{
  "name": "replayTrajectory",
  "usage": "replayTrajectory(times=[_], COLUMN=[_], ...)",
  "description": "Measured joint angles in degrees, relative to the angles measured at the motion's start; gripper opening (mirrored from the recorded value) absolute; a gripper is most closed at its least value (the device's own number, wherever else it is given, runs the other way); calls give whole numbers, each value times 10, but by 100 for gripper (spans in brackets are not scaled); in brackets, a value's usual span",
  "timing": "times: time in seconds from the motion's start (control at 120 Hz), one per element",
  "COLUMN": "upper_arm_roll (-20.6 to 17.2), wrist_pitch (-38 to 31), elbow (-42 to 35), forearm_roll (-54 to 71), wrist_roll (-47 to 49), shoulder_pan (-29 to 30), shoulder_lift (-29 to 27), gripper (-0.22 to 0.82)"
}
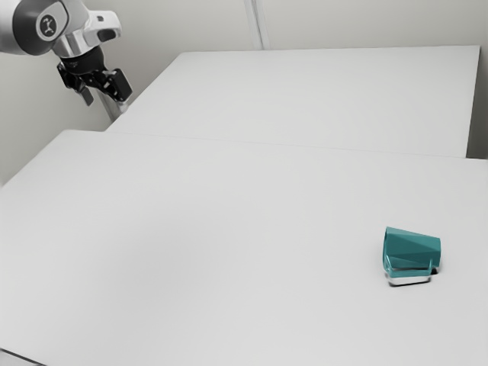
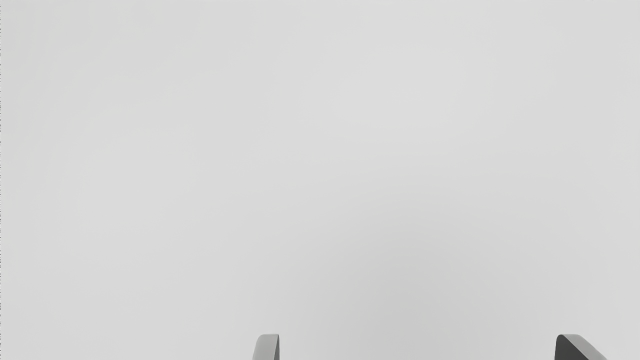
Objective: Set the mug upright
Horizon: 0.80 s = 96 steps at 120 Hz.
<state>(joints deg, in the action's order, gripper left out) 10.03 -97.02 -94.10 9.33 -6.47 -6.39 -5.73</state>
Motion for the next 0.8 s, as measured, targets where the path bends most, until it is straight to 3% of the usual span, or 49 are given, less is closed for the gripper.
replayTrajectory(times=[0.333, 0.558, 0.8], upper_arm_roll=[-17, -21, -62], wrist_pitch=[-14, -22, -34], elbow=[-7, -12, -46], forearm_roll=[-16, -181, -342], wrist_roll=[-27, -26, 15], shoulder_pan=[-4, -1, -21], shoulder_lift=[19, 86, 140], gripper=[60, 60, 60])
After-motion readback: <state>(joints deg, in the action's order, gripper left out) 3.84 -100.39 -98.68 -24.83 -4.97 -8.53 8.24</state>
